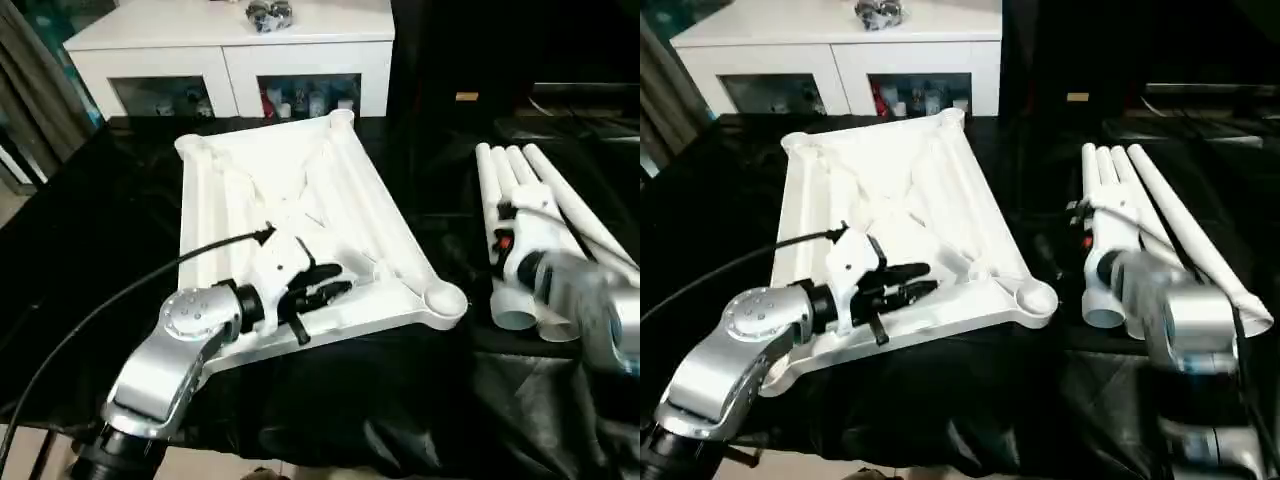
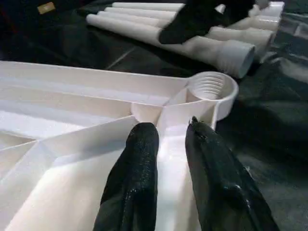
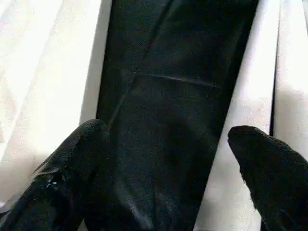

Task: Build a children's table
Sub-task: Pick table leg

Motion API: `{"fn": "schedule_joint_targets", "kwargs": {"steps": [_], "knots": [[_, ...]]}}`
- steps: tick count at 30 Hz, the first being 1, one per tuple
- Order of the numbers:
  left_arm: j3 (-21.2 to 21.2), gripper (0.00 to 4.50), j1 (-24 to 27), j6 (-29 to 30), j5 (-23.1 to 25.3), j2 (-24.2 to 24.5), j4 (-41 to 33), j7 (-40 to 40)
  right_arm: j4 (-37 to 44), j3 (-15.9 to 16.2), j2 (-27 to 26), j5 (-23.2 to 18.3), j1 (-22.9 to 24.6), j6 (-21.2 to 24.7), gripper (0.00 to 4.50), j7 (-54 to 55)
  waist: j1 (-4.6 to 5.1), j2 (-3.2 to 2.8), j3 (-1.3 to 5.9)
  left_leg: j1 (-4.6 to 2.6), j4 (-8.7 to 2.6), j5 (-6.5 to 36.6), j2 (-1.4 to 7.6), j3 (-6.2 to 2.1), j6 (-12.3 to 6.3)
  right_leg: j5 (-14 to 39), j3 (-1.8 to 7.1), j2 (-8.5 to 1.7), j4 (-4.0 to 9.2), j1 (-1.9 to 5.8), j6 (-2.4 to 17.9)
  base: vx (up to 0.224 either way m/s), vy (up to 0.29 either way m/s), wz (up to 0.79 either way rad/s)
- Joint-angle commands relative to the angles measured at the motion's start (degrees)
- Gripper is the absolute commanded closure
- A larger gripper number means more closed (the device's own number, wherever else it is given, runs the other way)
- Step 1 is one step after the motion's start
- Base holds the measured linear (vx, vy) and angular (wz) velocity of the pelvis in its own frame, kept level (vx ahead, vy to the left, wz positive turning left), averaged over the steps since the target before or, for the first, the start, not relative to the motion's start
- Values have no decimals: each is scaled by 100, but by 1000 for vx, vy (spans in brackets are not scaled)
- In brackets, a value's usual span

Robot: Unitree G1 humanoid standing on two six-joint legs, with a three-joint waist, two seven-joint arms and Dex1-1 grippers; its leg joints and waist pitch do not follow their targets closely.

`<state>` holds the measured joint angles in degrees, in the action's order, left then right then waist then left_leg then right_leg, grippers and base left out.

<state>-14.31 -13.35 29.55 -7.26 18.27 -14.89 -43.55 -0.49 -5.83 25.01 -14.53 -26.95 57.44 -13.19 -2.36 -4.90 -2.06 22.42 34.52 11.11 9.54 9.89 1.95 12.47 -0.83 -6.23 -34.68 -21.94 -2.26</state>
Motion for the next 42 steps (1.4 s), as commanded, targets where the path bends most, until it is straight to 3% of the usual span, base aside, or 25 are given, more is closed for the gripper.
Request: {"fn": "schedule_joint_targets", "kwargs": {"steps": [1, 8, 9, 11, 15, 20, 24, 26, 36, 42], "knots": [[-52, 333, 50, 18, 36, 84, -91, -24, -157, 58, -8, 127, -114, 118, 0, 100, -21, 140, 349, -111, -355, 131, 178, -21, -269, -128, 53, -68, 301, 218, 1414, 0, 0, 0], [-150, 333, 114, 91, 8, 152, -238, -2, -785, -64, -60, 335, -439, 146, 0, 455, -14, 167, 335, -114, -360, 360, 173, -10, -186, 127, 57, -67, 309, 223, 1445, 0, 0, 0], [-164, 333, 117, 96, 6, 167, -249, 2, -836, -66, -63, 322, -458, 180, 0, 424, -9, 199, 321, -109, -367, 444, 177, -3, -163, 254, 62, -65, 325, 218, 1416, 0, 0, 0], [-195, 333, 128, 104, 6, 196, -275, 13, -959, -9, -52, 282, -486, 182, 0, 277, -10, 180, 329, -117, -366, 477, 176, -9, -144, 319, 59, -64, 315, 211, 1406, 0, 0, 0], [-236, 333, 139, 129, 13, 228, -321, 6, -1041, 128, -59, 143, -482, 285, 0, 30, -13, 191, 332, -100, -359, 394, 176, -15, -194, 177, 57, -61, 298, 225, 1412, 0, 0, 0], [-289, 333, 156, 158, 16, 275, -388, 1, -1349, 155, -85, 282, -582, 292, 0, 133, -10, 195, 336, -104, -349, 327, 177, -10, -209, 134, 55, -63, 291, 219, 1480, 0, 0, 0], [-338, 333, 198, 186, 23, 352, -454, -7, -1631, 158, -112, 350, -738, 340, 0, 124, 5, 243, 335, -102, -354, 398, 174, -6, -168, 202, 51, -53, 292, 223, 1488, 0, 0, 0], [-338, 333, 202, 189, 20, 356, -460, -6, -1652, 157, -114, 351, -751, 327, 0, 115, -5, 231, 339, -106, -344, 338, 175, -2, -189, 133, 54, -57, 284, 221, 1497, 0, 0, 0], [-405, 333, 172, 261, -19, 388, -553, 32, -2200, -69, -206, 209, -1047, 645, 0, 100, -19, 245, 343, -99, -333, 249, 169, 3, -231, 65, 49, -56, 263, 227, 1572, 0, 0, 0], [-485, 314, 130, 217, 22, 435, -622, -21, -2414, -253, -254, 162, -1129, 747, 61, 152, -30, 252, 355, -106, -326, 203, 171, 5, -240, -14, 46, -55, 253, 230, 1576, 0, 0, 0]]}}
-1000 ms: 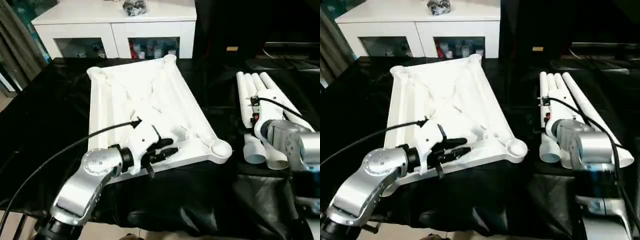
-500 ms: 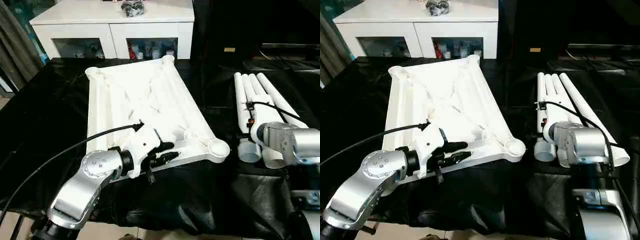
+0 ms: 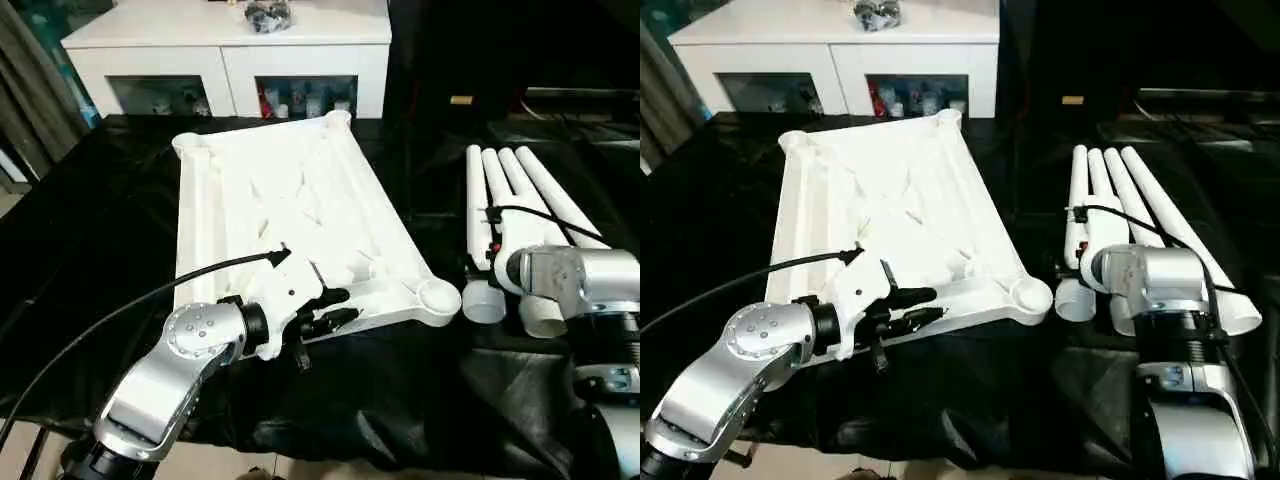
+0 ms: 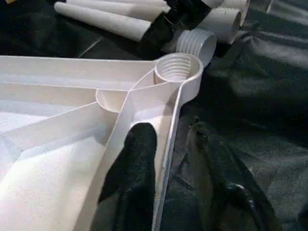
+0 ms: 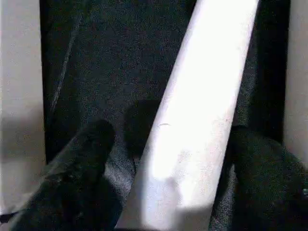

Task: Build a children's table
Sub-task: Pick table leg

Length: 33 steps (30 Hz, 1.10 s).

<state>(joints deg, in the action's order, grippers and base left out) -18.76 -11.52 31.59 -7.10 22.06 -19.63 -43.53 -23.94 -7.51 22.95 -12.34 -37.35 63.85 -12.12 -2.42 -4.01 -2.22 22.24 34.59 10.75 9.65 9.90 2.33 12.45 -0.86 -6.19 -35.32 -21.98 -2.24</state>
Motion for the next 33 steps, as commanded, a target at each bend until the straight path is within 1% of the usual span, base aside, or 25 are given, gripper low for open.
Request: {"fn": "schedule_joint_targets", "kwargs": {"steps": [1, 3, 5, 6, 7, 10, 11, 12, 14, 15, 16, 18, 20, 21, 22, 24, 25, 26, 27, 28, 29, 31, 33], "knots": [[-58, 314, -65, 6, 21, 76, -160, -39, -106, -128, -60, -74, -108, 121, 61, 57, -25, 167, 366, -90, -334, 262, 159, 6, -275, 20, 48, -59, 322, 233, 1580, 0, 0, 0], [-89, 314, -88, -10, 53, 111, -170, -51, -184, -199, -77, -92, -148, 138, 81, 73, -28, 163, 367, -91, -330, 257, 158, 8, -264, 24, 49, -56, 319, 228, 1586, 0, 0, 0], [-155, 314, -151, -90, 162, 197, -176, -72, -387, -400, -127, -141, -239, 167, 99, 130, -28, 163, 367, -95, -332, 283, 156, 8, -256, 56, 48, -54, 320, 224, 1570, 0, 0, 0], [-163, 314, -159, -89, 173, 207, -176, -74, -414, -422, -131, -144, -250, 162, 106, 142, -27, 162, 366, -95, -333, 303, 155, 8, -245, 79, 48, -56, 321, 223, 1569, 0, 0, 0], [-166, 286, -163, -88, 178, 211, -176, -75, -426, -432, -132, -146, -255, 159, 116, 148, -29, 162, 367, -95, -337, 302, 158, 5, -224, 90, 44, -55, 318, 229, 1559, 0, 0, 0], [-175, 273, -226, -56, 90, 276, -190, -181, -595, -631, -175, -185, -318, 136, 144, 259, -28, 163, 369, -101, -338, 307, 153, 11, -175, 94, 45, -53, 315, 220, 1559, 0, 0, 0], [-141, 243, -233, 2, -4, 248, -232, -206, -644, -691, -181, -210, -339, 124, 161, 291, -22, 159, 367, -95, -340, 352, 149, 10, -155, 130, 41, -53, 312, 224, 1568, 0, 0, 0], [-124, 243, -237, 23, -49, 230, -261, -213, -678, -732, -181, -220, -353, 116, 161, 325, -22, 161, 366, -101, -342, 380, 150, 11, -140, 154, 40, -56, 315, 222, 1574, 0, 0, 0], [-125, 231, -252, 28, -76, 228, -277, -210, -757, -850, -192, -227, -388, 91, 180, 399, -25, 159, 366, -97, -340, 379, 151, 13, -121, 142, 44, -55, 316, 224, 1574, 0, 0, 0], [-132, 212, -256, 25, -74, 236, -272, -211, -786, -887, -195, -226, -401, 81, 189, 415, -26, 162, 363, -98, -341, 417, 147, 16, -116, 178, 43, -52, 322, 220, 1564, 0, 0, 0], [-139, 212, -256, 23, -71, 244, -268, -213, -808, -929, -199, -225, -411, 66, 196, 446, -28, 163, 361, -97, -340, 433, 147, 16, -112, 199, 43, -53, 322, 220, 1558, 0, 0, 0], [-152, 192, -256, 28, -76, 263, -258, -228, -872, -1024, -195, -219, -447, 30, 209, 510, -25, 154, 355, -100, -348, 519, 149, 14, -70, 325, 43, -53, 333, 214, 1527, 0, 0, 0], [-158, 167, -257, 41, -86, 275, -262, -246, -918, -1126, -200, -235, -479, 18, 238, 561, -22, 145, 355, -102, -350, 557, 148, 12, -41, 357, 44, -51, 331, 212, 1505, 0, 0, 0], [-159, 155, -258, 44, -89, 275, -262, -247, -920, -1136, -199, -238, -480, 16, 244, 568, -22, 130, 352, -110, -354, 618, 150, 11, -10, 415, 41, -50, 337, 202, 1495, 0, 0, 0], [-165, 155, -264, 60, -110, 276, -261, -254, -937, -1197, -192, -255, -490, 7, 244, 613, -16, 139, 353, -109, -353, 629, 147, 14, 3, 422, 44, -49, 340, 205, 1489, 0, 0, 0], [-167, 142, -280, 71, -127, 280, -252, -261, -942, -1207, -173, -237, -493, -13, 253, 643, -16, 129, 352, -108, -356, 674, 143, 12, 39, 446, 43, -46, 339, 203, 1474, 0, 0, 0], [-169, 135, -290, 73, -135, 284, -246, -264, -949, -1230, -173, -232, -498, -22, 256, 664, -18, 110, 354, -110, -355, 686, 144, 8, 49, 449, 41, -48, 338, 202, 1470, 0, 0, 0], [-172, 115, -297, 75, -141, 287, -240, -268, -955, -1265, -179, -246, -502, -22, 257, 678, -11, 119, 352, -110, -360, 716, 144, 8, 64, 456, 39, -43, 342, 202, 1461, 0, 0, 0], [-172, 115, -297, 75, -141, 287, -240, -268, -955, -1265, -179, -246, -502, -22, 257, 678, -9, 124, 351, -108, -361, 731, 142, 9, 67, 460, 40, -42, 343, 203, 1458, 0, 0, 0], [-173, 108, -310, 73, -160, 285, -225, -277, -959, -1335, -183, -264, -503, -26, 258, 714, -10, 115, 354, -108, -359, 736, 142, 6, 76, 451, 40, -45, 340, 204, 1457, 0, 0, 0], [-171, 102, -314, 72, -170, 282, -218, -281, -959, -1374, -189, -270, -506, -27, 259, 735, -8, 119, 353, -109, -362, 729, 143, 5, 78, 434, 40, -44, 340, 205, 1457, 0, 0, 0], [-166, 87, -323, 67, -178, 275, -207, -282, -950, -1392, -184, -265, -508, -32, 260, 744, -8, 121, 354, -106, -361, 722, 142, 5, 79, 412, 38, -42, 338, 204, 1463, 0, 0, 0], [-112, 69, -344, 59, -207, 222, -178, -238, -870, -1546, -192, -326, -529, -77, 260, 782, -10, 116, 361, -102, -357, 690, 140, 4, 76, 350, 37, -44, 332, 213, 1463, 0, 0, 0]]}}
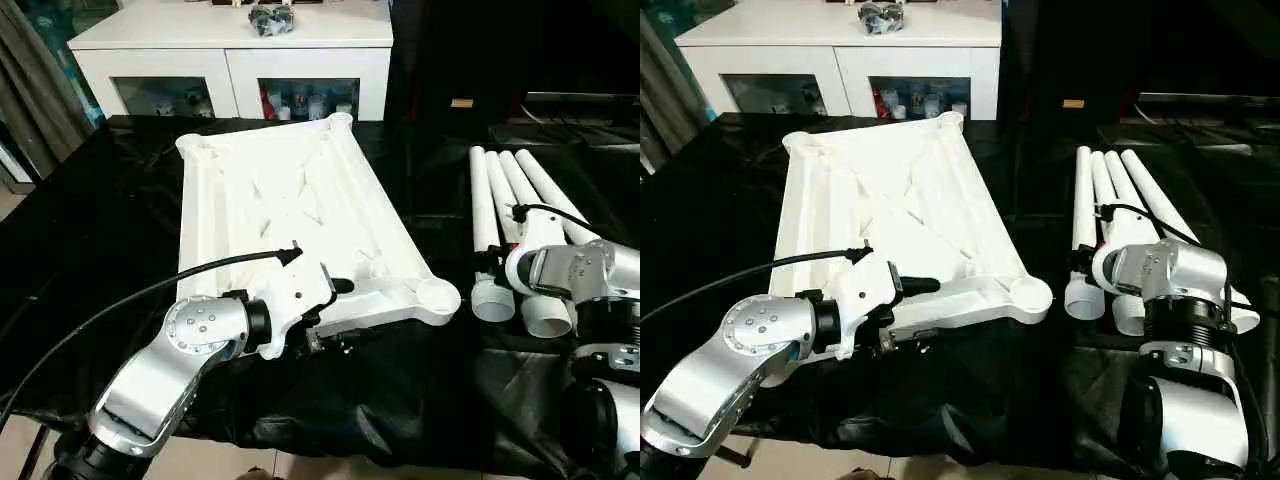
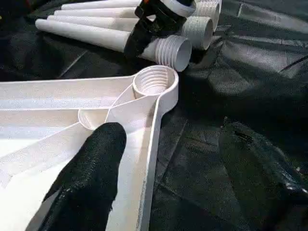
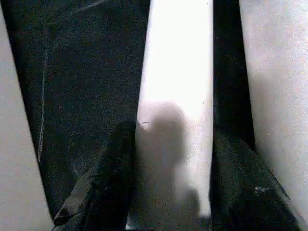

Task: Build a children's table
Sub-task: Pick table leg

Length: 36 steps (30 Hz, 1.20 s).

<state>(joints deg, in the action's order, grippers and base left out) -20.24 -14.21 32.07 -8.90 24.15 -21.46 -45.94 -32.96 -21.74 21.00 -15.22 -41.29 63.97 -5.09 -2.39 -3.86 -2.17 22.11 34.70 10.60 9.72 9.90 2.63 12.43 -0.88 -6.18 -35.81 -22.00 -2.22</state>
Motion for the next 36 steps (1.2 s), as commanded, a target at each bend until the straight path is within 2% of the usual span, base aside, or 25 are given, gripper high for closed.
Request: {"fn": "schedule_joint_targets", "kwargs": {"steps": [1, 2, 5, 6, 11, 12, 13, 14, 16, 17, 19, 21, 23, 24, 26, 29, 32, 36], "knots": [[36, 62, -75, 11, -27, 13, 4, 2, 31, -124, 2, -38, -135, -89, 260, 79, -13, 104, 355, -87, -368, 693, 132, 6, 38, 334, 39, -44, 381, 212, 1462, 0, 0, 0], [219, 56, -175, 61, -94, -181, 118, 207, 463, -299, -28, -272, -103, -407, 260, -125, -19, 82, 359, -83, -367, 682, 132, 3, 31, 294, 35, -50, 372, 216, 1468, 0, 0, 0], [406, 26, -348, 122, -115, -415, 329, 476, 910, -407, -39, -508, -38, -634, 260, -406, -38, 114, 368, -81, -350, 607, 136, 13, -64, 105, 45, -44, 372, 235, 1471, 0, 0, 0], [541, 17, -524, 136, -128, -607, 564, 685, 1145, -384, -18, -610, 24, -752, 260, -613, -54, 104, 368, -74, -344, 543, 137, 10, -155, 53, 45, -50, 371, 239, 1462, 0, 0, 0], [1032, 0, -1085, 202, -425, -1278, 1190, 1244, 1777, -263, -10, -934, 277, -1195, 260, -1377, -76, 124, 387, -52, -308, 332, 130, 10, -303, -145, 49, -50, 358, 261, 1552, 0, 0, 0], [1202, 0, -1292, 274, -594, -1502, 1347, 1384, 2083, -188, -14, -1071, 421, -1340, 261, -1724, -105, 96, 387, -66, -293, 342, 130, 28, -348, -191, 49, -44, 364, 242, 1591, 0, 0, 0], [1202, 0, -1292, 274, -594, -1502, 1347, 1384, 2083, -188, -14, -1071, 421, -1340, 261, -1724, -103, 120, 380, -54, -295, 351, 134, 30, -377, -211, 60, -46, 374, 257, 1582, 0, 0, 0], [1350, 0, -1451, 355, -766, -1684, 1450, 1482, 2362, -133, -23, -1217, 538, -1347, 261, -1978, -140, 100, 397, -66, -292, 282, 141, 20, -432, -326, 55, -47, 363, 261, 1625, 0, 0, 0], [1717, 0, -1778, 543, -1237, -2120, 1631, 1674, 2980, -73, -73, -1656, 798, -1196, 261, -2465, -176, 117, 399, -44, -284, 215, 138, 5, -509, -442, 46, -54, 340, 269, 1693, 0, 0, 0], [1717, 0, -1778, 543, -1237, -2120, 1631, 1674, 2980, -73, -73, -1656, 798, -1196, 261, -2465, -180, 126, 397, -45, -284, 217, 143, 0, -566, -459, 51, -54, 339, 274, 1715, 0, 0, 0], [2159, 0, -2113, 769, -1745, -2582, 1865, 1942, 3517, 10, -99, -2055, 1051, -1088, 261, -2832, -189, 145, 387, -33, -277, 233, 151, 16, -612, -382, 56, -64, 344, 277, 1742, 0, 0, 0], [2431, 0, -2311, 902, -2106, -2855, 2021, 2114, 3826, 60, -112, -2311, 1193, -1044, 261, -3074, -207, 154, 378, -30, -280, 285, 149, 8, -639, -198, 49, -68, 372, 267, 1730, 0, 0, 0], [2656, 0, -2505, 945, -2459, -3103, 2173, 2196, 4147, 107, -106, -2658, 1351, -929, 261, -3390, -220, 135, 368, -26, -298, 360, 150, -9, -612, 99, 46, -70, 398, 272, 1655, 0, 0, 0], [2678, 0, -2525, 946, -2489, -3128, 2188, 2199, 4180, 113, -103, -2696, 1369, -915, 261, -3427, -241, 137, 368, -44, -294, 407, 156, -4, -589, 196, 49, -70, 420, 250, 1606, 0, 0, 0], [2734, 0, -2572, 971, -2552, -3193, 2225, 2231, 4282, 141, -88, -2786, 1431, -893, 261, -3537, -229, 144, 361, -21, -313, 385, 151, -19, -557, 255, 40, -68, 418, 263, 1561, 0, 0, 0], [2882, 0, -2663, 1099, -2754, -3344, 2285, 2374, 4503, 203, -31, -2955, 1563, -853, 261, -3729, -240, 130, 359, -39, -320, 437, 159, -17, -455, 365, 47, -67, 433, 246, 1453, 0, 0, 0], [3089, 0, -2790, 1304, -3087, -3532, 2302, 2531, 4686, 276, 60, -3115, 1692, -821, 261, -3883, -274, 141, 372, -42, -315, 311, 161, -21, -433, 180, 49, -64, 412, 244, 1453, 0, 0, 0], [3099, 0, -2845, 1365, -3179, -3559, 2343, 2619, 4770, 341, 114, -3167, 1747, -801, 261, -3927, -284, 148, 363, -28, -317, 271, 156, -23, -457, 192, 48, -69, 423, 243, 1426, 0, 0, 0]]}}
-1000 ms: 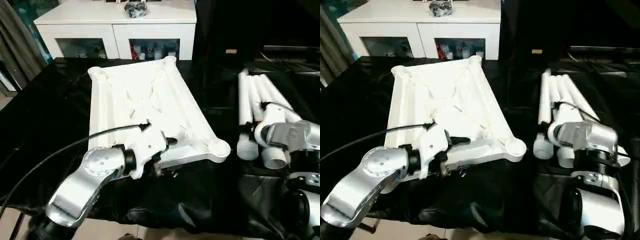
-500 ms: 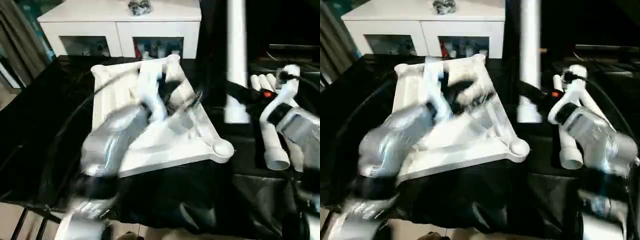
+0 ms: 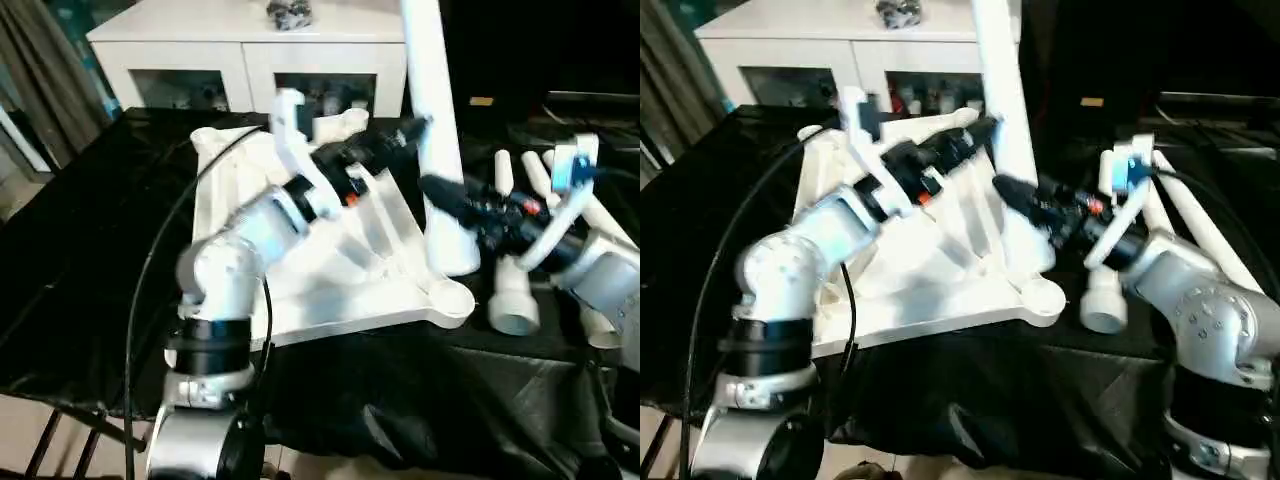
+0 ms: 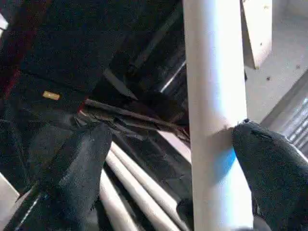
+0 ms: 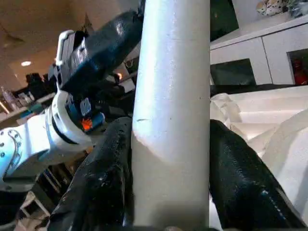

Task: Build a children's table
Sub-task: Pick table leg

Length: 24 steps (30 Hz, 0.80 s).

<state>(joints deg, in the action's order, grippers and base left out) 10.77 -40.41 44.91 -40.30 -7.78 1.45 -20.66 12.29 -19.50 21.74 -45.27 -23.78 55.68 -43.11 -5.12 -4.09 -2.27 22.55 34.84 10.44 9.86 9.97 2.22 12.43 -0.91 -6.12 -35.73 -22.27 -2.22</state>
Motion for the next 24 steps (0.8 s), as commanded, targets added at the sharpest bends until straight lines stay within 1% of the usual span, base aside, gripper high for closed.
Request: {"fn": "schedule_joint_targets", "kwargs": {"steps": [1, 2, 4, 5, 6, 8, 9, 10, 11, 12, 13, 16, 19, 20, 21, 22, 24], "knots": [[-18, 0, -234, 114, -50, -357, 78, 147, 278, 181, 69, -146, 19, 22, 261, -148, -7, 175, 368, -73, -333, 309, 140, -25, -417, 254, 50, -75, 426, 264, 1404, 0, 0, 0], [-9, 0, -247, 159, -94, -375, 116, 221, 303, 333, 105, -37, 51, -12, 261, -121, -9, 171, 366, -74, -336, 330, 143, -30, -393, 317, 48, -78, 429, 266, 1386, 0, 0, 0], [2, 0, -252, 169, -108, -386, 125, 239, 307, 382, 116, 1, 59, -22, 261, -104, -10, 170, 364, -74, -338, 333, 146, -31, -365, 336, 52, -81, 433, 268, 1356, 0, 0, 0], [25, 0, -287, 227, -157, -388, 152, 352, 307, 506, 138, 104, 68, -88, 261, -51, 0, 170, 364, -72, -339, 362, 142, -30, -328, 389, 49, -80, 438, 263, 1328, 0, 0, 0], [19, 0, -301, 238, -176, -377, 161, 398, 301, 560, 152, 157, 64, -118, 261, -11, 3, 176, 359, -72, -342, 366, 136, -28, -318, 407, 51, -75, 447, 261, 1318, 0, 0, 0], [-9, 0, -332, 250, -133, -376, 171, 564, 292, 752, 169, 407, 33, -226, 261, 144, 22, 174, 356, -58, -346, 377, 131, -37, -275, 446, 48, -72, 452, 267, 1247, 0, 0, 0], [-32, 0, -351, 253, -92, -376, 175, 675, 296, 880, 163, 557, 2, -282, 261, 239, 20, 163, 362, -70, -344, 366, 139, -39, -268, 421, 54, -82, 449, 264, 1230, 0, 0, 0], [-34, 0, -354, 254, -86, -376, 176, 689, 297, 896, 162, 576, -2, -289, 261, 251, 23, 163, 357, -67, -347, 364, 142, -41, -257, 430, 53, -78, 451, 257, 1224, 0, 0, 0], [-84, 0, -378, 280, -41, -374, 170, 831, 350, 1087, 140, 742, -39, -387, 261, 362, 13, 169, 361, -75, -346, 366, 143, -35, -240, 431, 56, -78, 451, 256, 1223, 0, 0, 0], [-88, 0, -381, 275, -83, -394, 145, 849, 368, 1159, 122, 791, -60, -411, 261, 429, 12, 168, 358, -69, -350, 354, 147, -40, -224, 420, 56, -79, 448, 255, 1218, 0, 0, 0], [-87, 0, -382, 272, -108, -404, 133, 850, 374, 1183, 115, 806, -68, -418, 261, 456, 17, 171, 362, -71, -348, 317, 138, -38, -216, 372, 54, -70, 443, 260, 1216, 0, 0, 0], [-134, 0, -370, 299, -134, -404, 75, 885, 395, 1273, 70, 901, -123, -460, 261, 574, 10, 151, 365, -70, -349, 301, 140, -40, -241, 249, 55, -70, 432, 257, 1235, 0, 0, 0], [-230, 0, -390, 312, 31, -355, 135, 1202, 377, 1405, 39, 1075, -190, -577, 261, 729, 22, 149, 376, -69, -345, 264, 146, -49, -263, 97, 47, -62, 419, 263, 1248, 0, 0, 0], [-249, 0, -416, 304, 142, -347, 205, 1472, 366, 1520, 37, 1235, -221, -683, 261, 833, 17, 134, 390, -73, -332, 184, 153, -51, -282, -37, 46, -64, 410, 257, 1265, 0, 0, 0], [-249, 0, -416, 304, 142, -347, 205, 1472, 366, 1520, 37, 1235, -221, -683, 261, 833, 20, 138, 390, -64, -330, 131, 148, -53, -296, -127, 40, -59, 404, 262, 1278, 0, 0, 0], [-245, 0, -436, 219, 238, -357, 248, 1635, 345, 1672, 9, 1447, -243, -769, 261, 1003, 17, 135, 392, -61, -332, 120, 151, -54, -291, -166, 39, -61, 399, 266, 1282, 0, 0, 0], [-174, 0, -465, 79, 271, -420, 285, 1803, 343, 1845, -54, 1635, -244, -852, 261, 1164, 26, 138, 396, -56, -321, 66, 137, -53, -296, -273, 38, -58, 398, 267, 1293, 0, 0, 0]]}}
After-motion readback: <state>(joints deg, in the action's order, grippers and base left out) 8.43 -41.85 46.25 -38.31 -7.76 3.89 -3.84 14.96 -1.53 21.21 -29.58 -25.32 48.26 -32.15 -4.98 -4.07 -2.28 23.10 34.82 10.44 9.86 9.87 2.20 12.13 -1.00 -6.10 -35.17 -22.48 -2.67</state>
